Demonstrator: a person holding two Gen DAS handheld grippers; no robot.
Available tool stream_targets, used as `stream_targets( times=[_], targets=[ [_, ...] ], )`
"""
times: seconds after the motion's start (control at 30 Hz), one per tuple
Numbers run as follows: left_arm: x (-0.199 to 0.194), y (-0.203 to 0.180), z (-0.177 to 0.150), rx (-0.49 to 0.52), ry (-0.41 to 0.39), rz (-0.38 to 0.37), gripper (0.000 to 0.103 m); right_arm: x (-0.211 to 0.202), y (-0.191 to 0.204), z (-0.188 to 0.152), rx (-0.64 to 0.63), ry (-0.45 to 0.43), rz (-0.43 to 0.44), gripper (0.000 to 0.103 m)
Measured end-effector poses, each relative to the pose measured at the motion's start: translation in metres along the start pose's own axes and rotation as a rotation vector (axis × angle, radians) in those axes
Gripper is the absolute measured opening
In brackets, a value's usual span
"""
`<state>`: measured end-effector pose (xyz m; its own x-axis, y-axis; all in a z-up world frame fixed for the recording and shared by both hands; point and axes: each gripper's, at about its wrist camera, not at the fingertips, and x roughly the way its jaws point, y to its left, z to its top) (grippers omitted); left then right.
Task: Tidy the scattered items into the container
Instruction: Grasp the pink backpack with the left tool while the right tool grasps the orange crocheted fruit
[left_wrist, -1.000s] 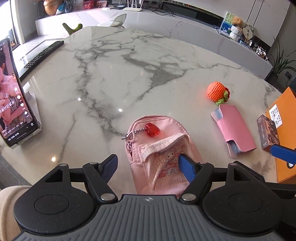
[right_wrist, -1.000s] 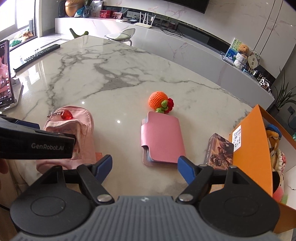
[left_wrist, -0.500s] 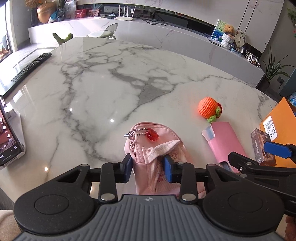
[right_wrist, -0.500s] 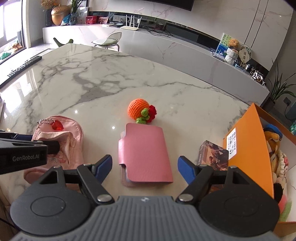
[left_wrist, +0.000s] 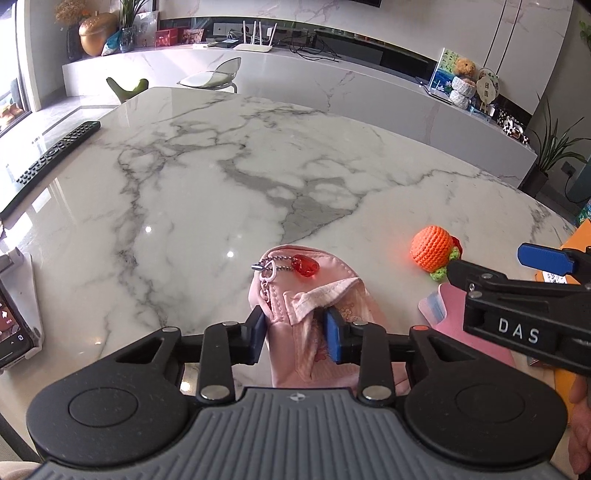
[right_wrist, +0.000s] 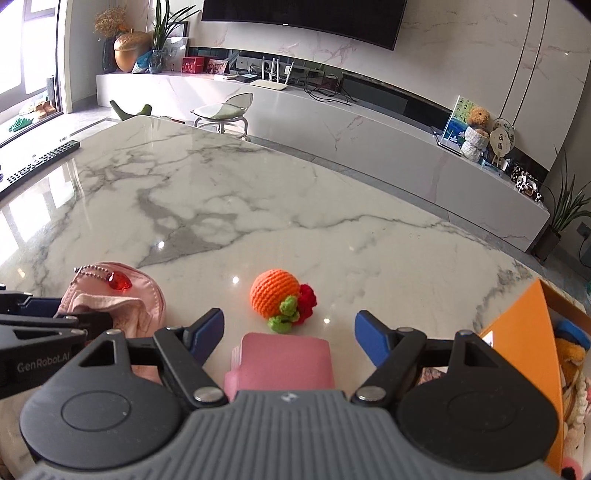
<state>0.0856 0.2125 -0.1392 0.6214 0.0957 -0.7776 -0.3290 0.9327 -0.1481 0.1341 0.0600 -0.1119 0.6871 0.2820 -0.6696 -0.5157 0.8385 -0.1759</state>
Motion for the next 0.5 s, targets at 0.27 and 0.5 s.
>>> stream_targets(
  times=[0.27,0.5],
  targets=[
    [0.009,0.006,-0.002,-0.055,-0.003,0.007,0.055,0.025,-0.015,0.007,0.062,-0.003,0.015,0.079],
    [0.014,0.001,-0.002,-0.038,-0.01,0.012,0.053,0.045,-0.015,0.01,0.07,0.007,0.044,0.074]
  ],
)
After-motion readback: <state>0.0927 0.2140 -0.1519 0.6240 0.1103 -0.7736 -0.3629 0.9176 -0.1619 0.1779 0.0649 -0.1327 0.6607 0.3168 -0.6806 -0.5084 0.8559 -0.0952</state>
